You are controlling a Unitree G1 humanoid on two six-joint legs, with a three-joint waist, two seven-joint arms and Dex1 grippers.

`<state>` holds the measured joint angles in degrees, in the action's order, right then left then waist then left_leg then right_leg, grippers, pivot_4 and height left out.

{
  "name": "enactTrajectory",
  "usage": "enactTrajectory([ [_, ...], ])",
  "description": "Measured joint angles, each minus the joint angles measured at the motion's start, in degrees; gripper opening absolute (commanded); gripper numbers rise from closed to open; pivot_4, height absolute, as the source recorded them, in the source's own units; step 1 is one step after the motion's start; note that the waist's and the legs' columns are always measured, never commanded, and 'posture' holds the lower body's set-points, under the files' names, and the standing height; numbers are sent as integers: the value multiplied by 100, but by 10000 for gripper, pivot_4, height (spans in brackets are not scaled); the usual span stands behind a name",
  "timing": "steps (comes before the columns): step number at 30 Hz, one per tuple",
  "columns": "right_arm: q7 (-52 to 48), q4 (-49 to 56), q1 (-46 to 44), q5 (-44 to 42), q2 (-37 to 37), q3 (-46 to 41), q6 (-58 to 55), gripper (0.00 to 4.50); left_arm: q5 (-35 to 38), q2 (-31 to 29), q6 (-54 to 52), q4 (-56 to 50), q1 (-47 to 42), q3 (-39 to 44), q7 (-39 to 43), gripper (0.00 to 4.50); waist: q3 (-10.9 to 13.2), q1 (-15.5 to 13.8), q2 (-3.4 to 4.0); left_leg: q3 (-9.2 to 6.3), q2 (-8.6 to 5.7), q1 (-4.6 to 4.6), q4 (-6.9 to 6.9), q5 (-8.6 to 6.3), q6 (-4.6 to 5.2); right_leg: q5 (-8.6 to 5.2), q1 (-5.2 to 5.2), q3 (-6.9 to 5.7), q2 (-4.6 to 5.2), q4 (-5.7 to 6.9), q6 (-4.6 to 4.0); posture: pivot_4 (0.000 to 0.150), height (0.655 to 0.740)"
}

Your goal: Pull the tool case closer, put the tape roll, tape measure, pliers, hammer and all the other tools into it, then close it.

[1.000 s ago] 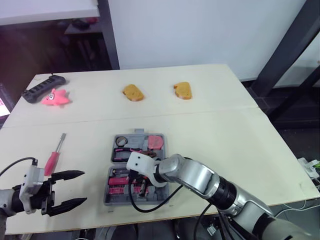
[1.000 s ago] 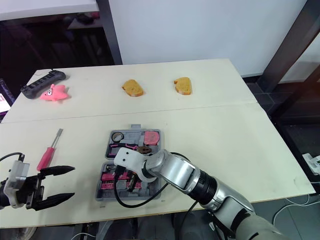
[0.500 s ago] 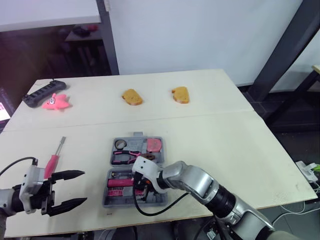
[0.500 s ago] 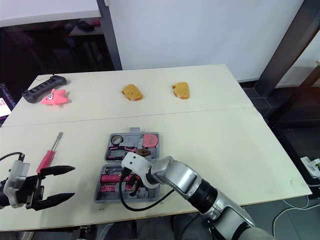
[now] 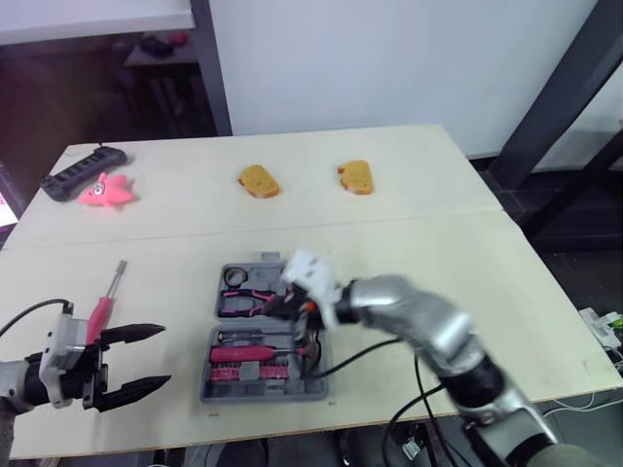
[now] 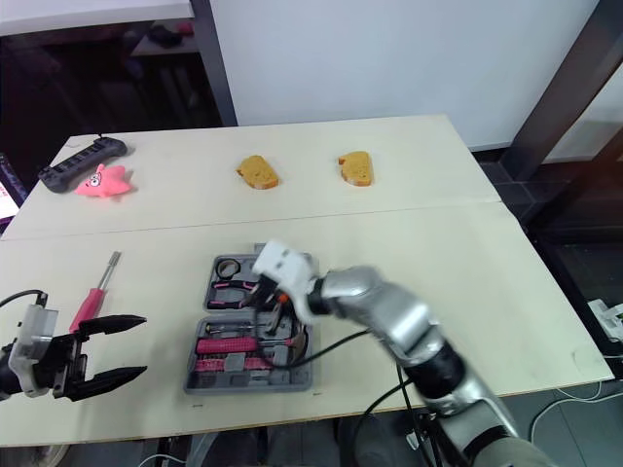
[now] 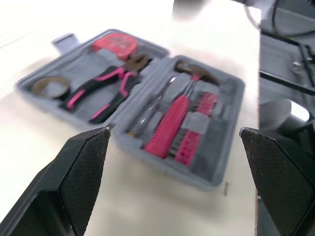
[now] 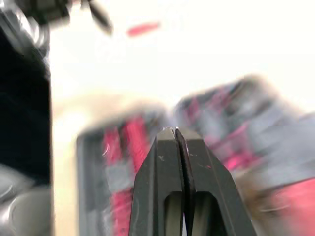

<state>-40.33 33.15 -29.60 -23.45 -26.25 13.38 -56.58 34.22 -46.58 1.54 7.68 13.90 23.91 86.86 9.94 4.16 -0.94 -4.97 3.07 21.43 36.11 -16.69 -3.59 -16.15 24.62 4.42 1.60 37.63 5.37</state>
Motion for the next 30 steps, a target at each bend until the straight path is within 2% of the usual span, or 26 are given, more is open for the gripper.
enactTrajectory([
  [2,-184,288,664,-63,-677,-573,143,842,-7,-5,13,113,146,144,-48,45000,-1,-40,-4,-4,1,2,-9,-8,15,-3,-6,-8,0,-21,1,1500,7400],
  [5,-526,230,2268,-67,-1450,-1612,550,8579,-103,-98,209,506,203,470,-186,45000,5,-149,-2,3,0,7,-5,-24,42,-7,-7,-6,0,-34,6,1500,7400],
  [7,-708,-13,3135,-41,-1594,-2504,1007,18883,-216,-280,434,1017,194,748,-271,45000,7,-150,-1,13,0,0,-2,-26,46,-6,-7,2,-3,-36,5,1500,7400],
  [12,-1145,-660,4466,129,-1651,-3593,2367,41820,-441,-619,973,2202,185,1166,-342,45000,11,-141,-1,28,0,-14,8,-26,45,-15,-21,17,-2,-36,-23,1500,7400],
  [13,-1253,-854,4669,151,-1642,-3730,2682,44210,-488,-637,1076,2431,197,1191,-329,45000,14,-145,3,34,0,-15,14,-25,44,-11,-23,21,-1,-36,-27,1500,7400],
  [18,-1756,-1897,5683,385,-1641,-4409,4079,44210,-643,-1057,1591,3960,213,1427,-300,45000,16,-158,-38,33,1,-21,14,-24,41,-11,-26,20,-3,-33,-26,1500,7400],
  [21,-1911,-2217,5781,407,-1638,-4464,4542,44210,-669,-1198,1817,4537,69,1520,-304,45000,18,-158,-35,35,0,-25,16,-21,37,-1,-29,21,-2,-30,-40,1500,7400],
  [30,-1813,-2341,5627,398,-1575,-4398,4865,44210,-721,-1205,2034,4889,-291,1511,-211,45000,19,-161,-31,34,1,-33,10,-19,33,2,-31,21,-5,-26,-44,1500,7400],
])
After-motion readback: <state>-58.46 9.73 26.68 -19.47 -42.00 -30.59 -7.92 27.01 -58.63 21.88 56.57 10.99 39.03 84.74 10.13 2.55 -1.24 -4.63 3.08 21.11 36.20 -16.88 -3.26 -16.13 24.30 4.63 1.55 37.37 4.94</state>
